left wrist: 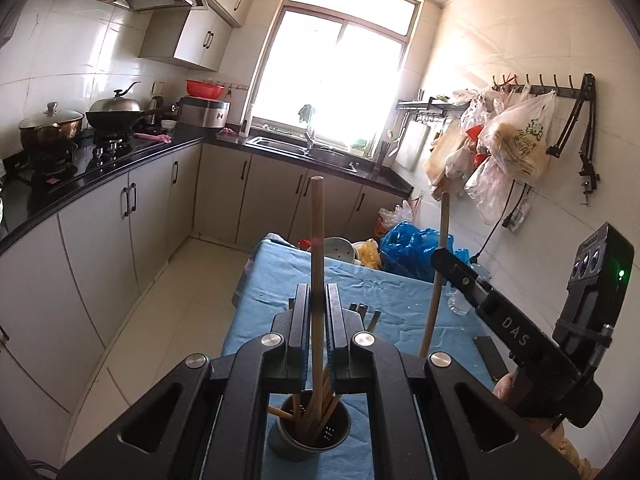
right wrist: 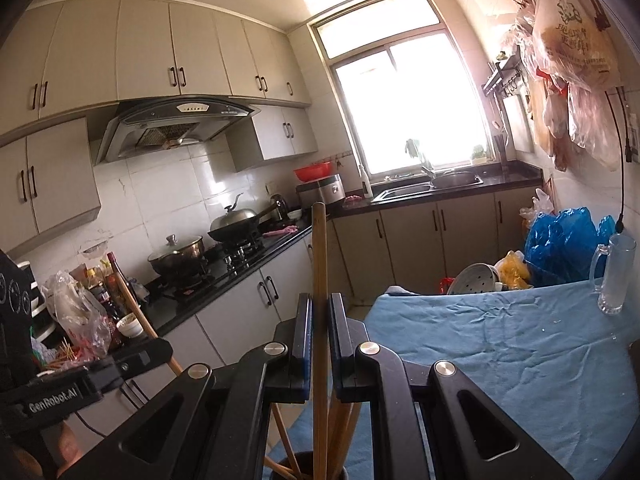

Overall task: Organize utensils
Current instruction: 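Lower the left gripper's chopstick into the black cup while the right gripper lowers its own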

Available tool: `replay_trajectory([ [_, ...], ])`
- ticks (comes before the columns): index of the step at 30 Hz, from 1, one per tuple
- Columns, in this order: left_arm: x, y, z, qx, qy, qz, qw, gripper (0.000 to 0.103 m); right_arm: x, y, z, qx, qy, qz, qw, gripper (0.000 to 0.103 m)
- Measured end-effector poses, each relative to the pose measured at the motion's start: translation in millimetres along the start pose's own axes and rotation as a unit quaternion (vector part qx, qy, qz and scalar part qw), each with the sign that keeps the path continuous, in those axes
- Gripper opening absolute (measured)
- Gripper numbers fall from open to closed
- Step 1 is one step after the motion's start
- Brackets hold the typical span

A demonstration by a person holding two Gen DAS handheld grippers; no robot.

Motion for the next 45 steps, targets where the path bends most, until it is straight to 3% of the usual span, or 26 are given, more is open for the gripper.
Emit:
replay_trajectory([
  [15,-13.4,-24.7,0.7,0.021,0.008,-0.003,0.9998,0.006,-9.9,-26.6,-16.7,-0.03,-0.009,0.056,0.998,0.008],
  [30,-34.6,-37.8,9.2,0.055,-0.027,0.002,0.9981,0.006,-35.3,-39.8,-3.8,-0.05,-0.014,0.025,0.998,0.008],
  [45,-40.3,-51.1,1.1,0.05,-0.007,-0.019,0.9986,0.006,-48.9,-44.5,-0.7,-0.051,-0.012,0.006,0.999,0.008],
])
Point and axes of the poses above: each gripper's, at about its wrist camera, not at the fingertips, and y roughly against the way its jaws point, z to its right, x to its top, the point moved 2 cm from there along -y, roughly the way its jaws point, and after that the axes turned 8 degrees about y, right-handed, at the moved point
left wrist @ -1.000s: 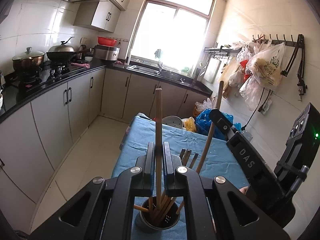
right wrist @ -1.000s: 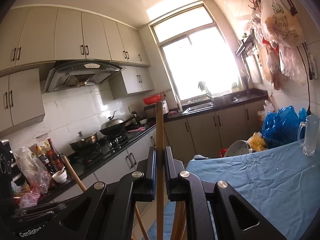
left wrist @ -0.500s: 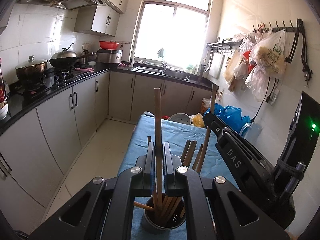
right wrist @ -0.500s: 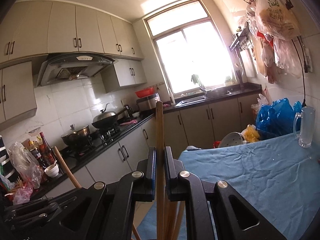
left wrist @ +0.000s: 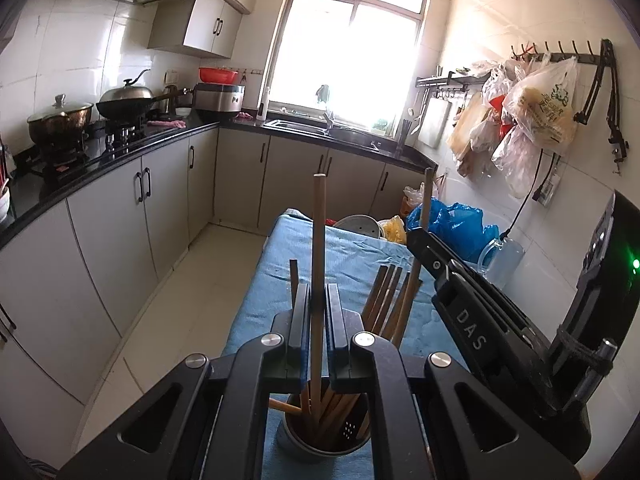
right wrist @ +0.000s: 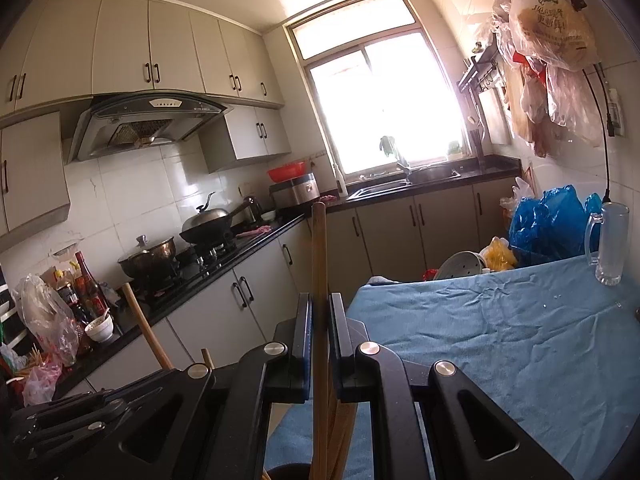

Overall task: Organize utensils
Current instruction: 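Lower the left gripper's chopstick into the black cup while the right gripper lowers its own, then push both chopsticks down into the cup and open both grippers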

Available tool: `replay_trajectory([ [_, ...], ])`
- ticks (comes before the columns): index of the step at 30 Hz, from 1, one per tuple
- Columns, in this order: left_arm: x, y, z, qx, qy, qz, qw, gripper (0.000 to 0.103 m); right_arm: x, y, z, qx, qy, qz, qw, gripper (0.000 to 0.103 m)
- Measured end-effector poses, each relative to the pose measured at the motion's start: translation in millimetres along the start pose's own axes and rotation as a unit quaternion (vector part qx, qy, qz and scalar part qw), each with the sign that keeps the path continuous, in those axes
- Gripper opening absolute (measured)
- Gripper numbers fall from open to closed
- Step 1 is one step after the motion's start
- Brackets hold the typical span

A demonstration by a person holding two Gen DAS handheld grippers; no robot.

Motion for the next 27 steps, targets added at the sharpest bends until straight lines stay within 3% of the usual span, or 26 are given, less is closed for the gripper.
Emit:
replay_trajectory([
  [10,3.5,-4.0,-9.9,-0.011,0.023,-0.002,0.9997,0.006,-2.5,-2.3,-3.3,0.001,0.003,0.003,1.0,0.008],
  [27,-9.8,-16.6,-2.5,0.007,-0.002,-0.015,0.9999,0.006,-34.1,-5.7,-12.3,-0.003,0.036,-0.03,0.999,0.008],
])
Point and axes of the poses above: each gripper's, at about its wrist camera, not at the fingertips, and y roughly against the way its jaws point, z to its right, x to its top, the point moved 2 cm from there along -y, roughly the way its jaws point, and after that the axes turned 8 degrees about y, right-handed, at the moved point
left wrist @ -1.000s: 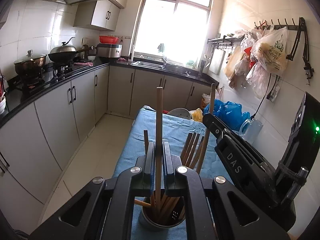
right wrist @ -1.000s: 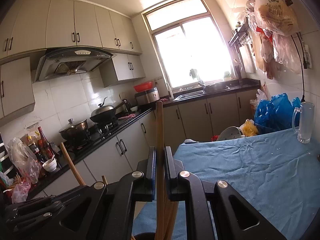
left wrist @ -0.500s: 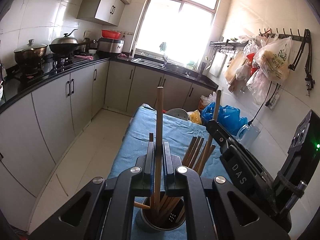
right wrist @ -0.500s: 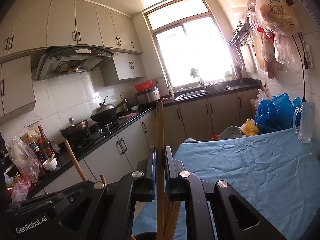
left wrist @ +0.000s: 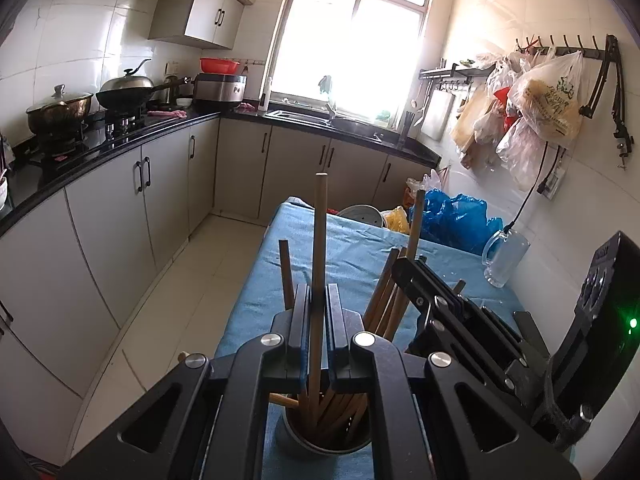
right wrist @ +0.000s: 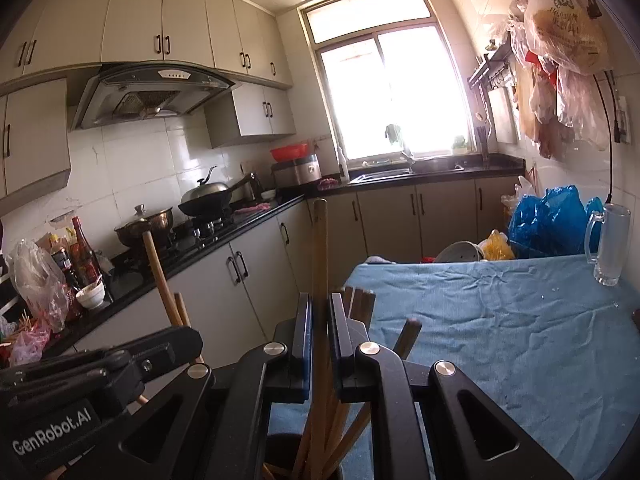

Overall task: Organize utensils
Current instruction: 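Push both chopsticks down into the cup and open both grippers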

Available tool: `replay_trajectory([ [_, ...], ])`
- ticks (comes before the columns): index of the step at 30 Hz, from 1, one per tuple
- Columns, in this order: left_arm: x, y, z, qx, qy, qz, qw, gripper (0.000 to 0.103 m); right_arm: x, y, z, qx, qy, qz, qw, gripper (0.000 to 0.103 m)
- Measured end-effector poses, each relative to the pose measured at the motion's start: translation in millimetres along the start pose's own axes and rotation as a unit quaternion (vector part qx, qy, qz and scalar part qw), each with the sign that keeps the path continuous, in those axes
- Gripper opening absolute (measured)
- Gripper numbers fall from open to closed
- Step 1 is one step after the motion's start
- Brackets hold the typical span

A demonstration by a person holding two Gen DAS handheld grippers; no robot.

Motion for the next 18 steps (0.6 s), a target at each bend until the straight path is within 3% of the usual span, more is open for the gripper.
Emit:
replay_trajectory([
  [18,-12.5,-10.1,-0.7,0.008,0.001,-0.015,0.9999,0.007,-15.9,-0.3,-1.2,0.003,0.005,-0.028,1.0,0.01],
])
Point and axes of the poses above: each gripper's, at about its wrist camera, not at the fingertips, and y roughly against the way its jaws point, z to its right, x to its top, the point moved 2 cm from there along -y, roughly the way its jaws point, and after that the axes turned 8 degrees about y, right-handed, at the moved point
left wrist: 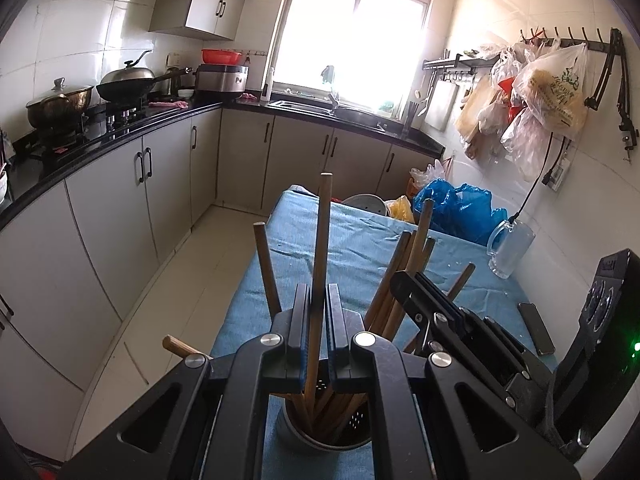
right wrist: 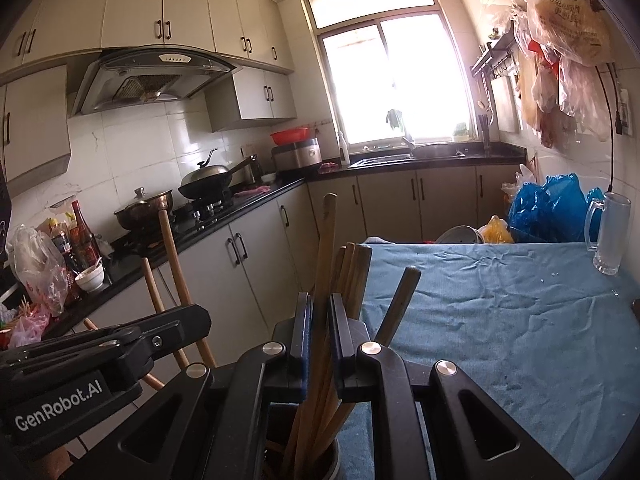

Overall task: Organize utensils
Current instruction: 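Push both chopsticks down into the cup and open both grippers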

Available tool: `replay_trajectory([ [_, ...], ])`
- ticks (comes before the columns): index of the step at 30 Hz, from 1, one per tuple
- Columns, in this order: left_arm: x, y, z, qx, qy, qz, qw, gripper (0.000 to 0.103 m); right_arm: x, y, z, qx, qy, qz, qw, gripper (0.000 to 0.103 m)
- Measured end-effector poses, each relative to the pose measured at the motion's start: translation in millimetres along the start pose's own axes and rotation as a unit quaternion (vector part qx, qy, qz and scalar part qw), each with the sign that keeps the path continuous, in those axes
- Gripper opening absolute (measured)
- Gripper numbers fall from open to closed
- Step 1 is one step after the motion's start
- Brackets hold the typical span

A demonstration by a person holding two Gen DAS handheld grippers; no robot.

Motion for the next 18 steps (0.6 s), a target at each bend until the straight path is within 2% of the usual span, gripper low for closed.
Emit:
replay_trajectory([
  [18,-6.9,-5.9,-6.8,0.004,0.012,-0.014,0.9998,0.007,-0.1,3.7,2.8,0.002,-0.007,-0.005,1.0,0.012],
])
Point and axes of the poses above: each gripper's, at about its wrist camera, not at the fingertips, and y roughly against the way its jaws point, z to its right, x to its top, the point moved 2 cm from there along -y, roughly the way its jaws point, and after that the axes turned 8 degrees about y, right-handed, at the moved point
